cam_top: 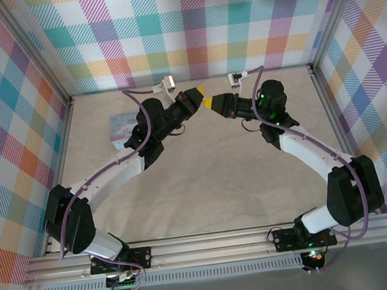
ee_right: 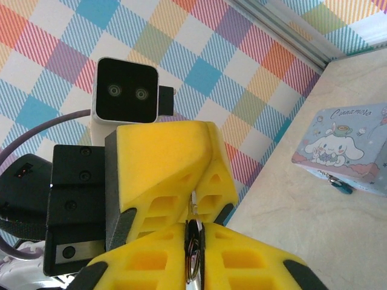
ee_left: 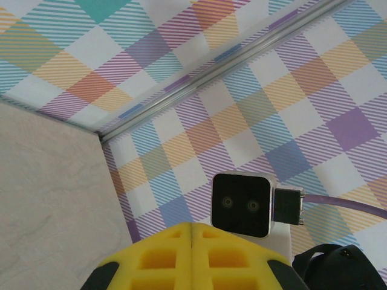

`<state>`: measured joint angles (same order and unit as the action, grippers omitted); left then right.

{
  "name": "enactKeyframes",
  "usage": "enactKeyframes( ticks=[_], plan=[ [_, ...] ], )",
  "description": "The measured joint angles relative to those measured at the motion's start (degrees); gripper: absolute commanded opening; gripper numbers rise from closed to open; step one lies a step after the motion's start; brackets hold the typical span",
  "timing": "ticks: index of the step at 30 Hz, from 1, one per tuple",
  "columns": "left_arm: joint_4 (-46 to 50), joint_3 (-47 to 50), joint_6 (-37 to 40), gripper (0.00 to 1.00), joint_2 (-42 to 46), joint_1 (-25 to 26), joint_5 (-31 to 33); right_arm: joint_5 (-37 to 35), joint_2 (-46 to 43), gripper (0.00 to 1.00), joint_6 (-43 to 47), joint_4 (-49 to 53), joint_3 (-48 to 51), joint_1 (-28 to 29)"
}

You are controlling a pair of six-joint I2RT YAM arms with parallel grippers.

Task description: Unlock the padlock with the key

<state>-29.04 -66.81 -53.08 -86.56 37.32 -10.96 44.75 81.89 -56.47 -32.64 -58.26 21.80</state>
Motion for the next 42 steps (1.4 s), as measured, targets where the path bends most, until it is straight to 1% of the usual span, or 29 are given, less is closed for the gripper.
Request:
enactKeyframes(
  ticks=[3,6,7,9,12,16,19,24,33,37,40,42],
  plan=[
    [-0.1,0.0,0.0,0.00,0.0,0.0,0.1,-0.6,-0.7,0.04,0.4,1.0,0.0,0.0],
    [-0.3,0.0,0.0,0.00,0.0,0.0,0.0,-1.2,-1.3,0.01,0.8,2.3,0.0,0.0],
    [-0.3,0.0,0.0,0.02,0.0,0.0,-0.1,-1.5,-1.5,0.01,1.1,2.7,0.1,0.0],
    [-0.2,0.0,0.0,0.17,0.0,0.0,-0.1,-2.0,-1.9,0.01,1.9,3.7,0.1,0.0],
    [0.3,0.0,0.5,0.34,0.1,0.0,0.3,-2.3,-2.8,0.01,4.1,6.4,0.1,0.0],
    [2.6,0.0,2.3,0.52,1.1,-0.8,1.1,-3.2,-5.1,0.01,8.7,12.2,0.1,0.0],
    [5.3,0.0,3.4,0.60,2.6,-1.6,1.3,-4.1,-6.8,0.01,12.6,17.0,0.1,0.0],
    [13.0,-0.1,6.6,0.71,6.0,-4.9,2.1,-6.6,-9.3,0.01,20.5,26.9,0.1,0.0],
    [31.7,-2.6,14.3,0.83,6.4,-12.6,4.9,-13.0,-13.5,0.02,34.5,44.8,-0.3,0.0],
    [41.7,-5.9,18.5,0.89,4.4,-13.9,12.2,-15.1,-14.9,0.02,37.8,49.3,-0.3,0.0],
    [47.6,-9.0,22.1,0.93,1.0,-14.2,17.6,-16.1,-15.2,0.02,39.0,51.0,-0.3,0.0],
    [50.3,-10.5,24.1,0.96,-1.4,-14.5,20.1,-16.7,-15.2,0.02,39.3,51.6,-0.3,0.0]
  ],
)
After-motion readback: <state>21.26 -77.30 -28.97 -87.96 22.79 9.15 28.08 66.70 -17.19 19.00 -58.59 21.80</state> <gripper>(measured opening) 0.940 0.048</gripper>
